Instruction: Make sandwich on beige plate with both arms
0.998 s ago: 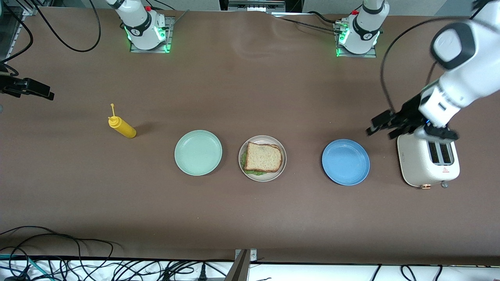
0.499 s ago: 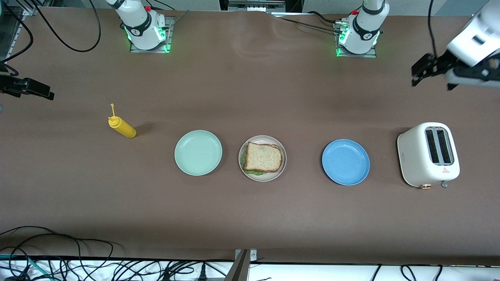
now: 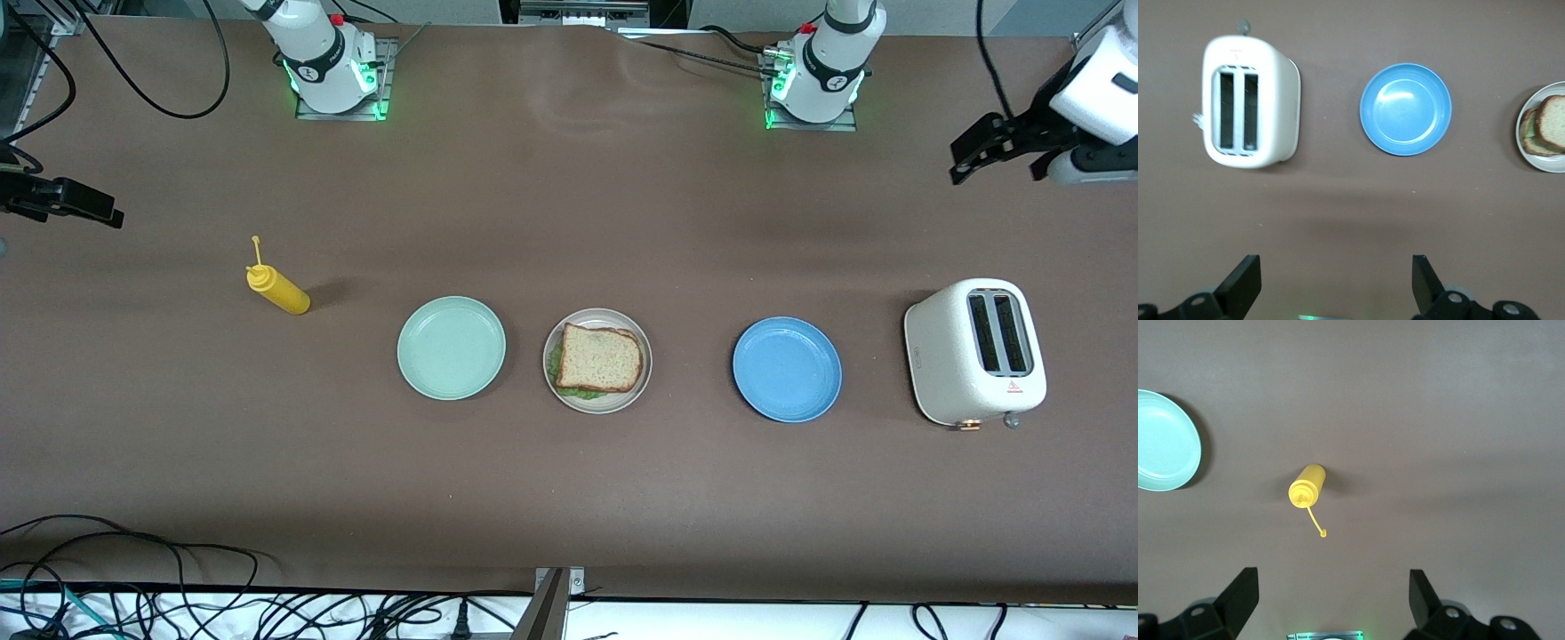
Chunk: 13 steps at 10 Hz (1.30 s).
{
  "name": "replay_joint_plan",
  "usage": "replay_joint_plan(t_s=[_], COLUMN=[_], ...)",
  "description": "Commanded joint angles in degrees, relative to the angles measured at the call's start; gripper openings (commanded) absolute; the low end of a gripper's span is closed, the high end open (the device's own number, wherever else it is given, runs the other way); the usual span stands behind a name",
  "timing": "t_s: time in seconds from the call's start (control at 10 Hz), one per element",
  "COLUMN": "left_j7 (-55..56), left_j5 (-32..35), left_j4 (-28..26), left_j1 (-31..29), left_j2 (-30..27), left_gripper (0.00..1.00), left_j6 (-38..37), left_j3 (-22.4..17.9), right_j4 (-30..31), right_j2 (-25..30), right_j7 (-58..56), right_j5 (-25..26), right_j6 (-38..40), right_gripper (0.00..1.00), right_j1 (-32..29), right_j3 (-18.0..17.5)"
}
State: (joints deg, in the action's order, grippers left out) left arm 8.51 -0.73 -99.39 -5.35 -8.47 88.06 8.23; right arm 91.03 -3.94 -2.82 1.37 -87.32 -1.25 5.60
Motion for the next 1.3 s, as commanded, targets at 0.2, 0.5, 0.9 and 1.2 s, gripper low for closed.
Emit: replay_joint_plan(t_s=[0.2,0.5,0.9,1.2], left_j7=[1.86,1.77,1.86,1.86], left_j5=[-2.0,-1.91,-1.91,-2.0], left_j4=[2.36,2.36,2.36,2.28], left_j1=[-0.19,-0.45,-1.77,-2.65], left_j2=[1.61,1.61,1.7,1.79], left_gripper=[1.0,1.0,1.0,1.0], left_j6=[-1.93,-1.93,-1.93,-1.93], left_j3=[-0.23,-0.49,-0.5,-0.58], right_j4=[-0.59,-0.77,-0.77,-0.77], right_j2=[-0.01,-0.45,-0.45,-0.45], right_j7=[0.27,0.19,0.1,0.1], right_j5=[-0.49,-0.49,-0.49,-0.75], right_j6=[0.31,0.31,0.31,0.4], right_gripper=[1.0,1.0,1.0,1.0], right_j1=[0.1,0.02,0.02,-0.07], right_j3=[0.03,0.03,0.03,0.12])
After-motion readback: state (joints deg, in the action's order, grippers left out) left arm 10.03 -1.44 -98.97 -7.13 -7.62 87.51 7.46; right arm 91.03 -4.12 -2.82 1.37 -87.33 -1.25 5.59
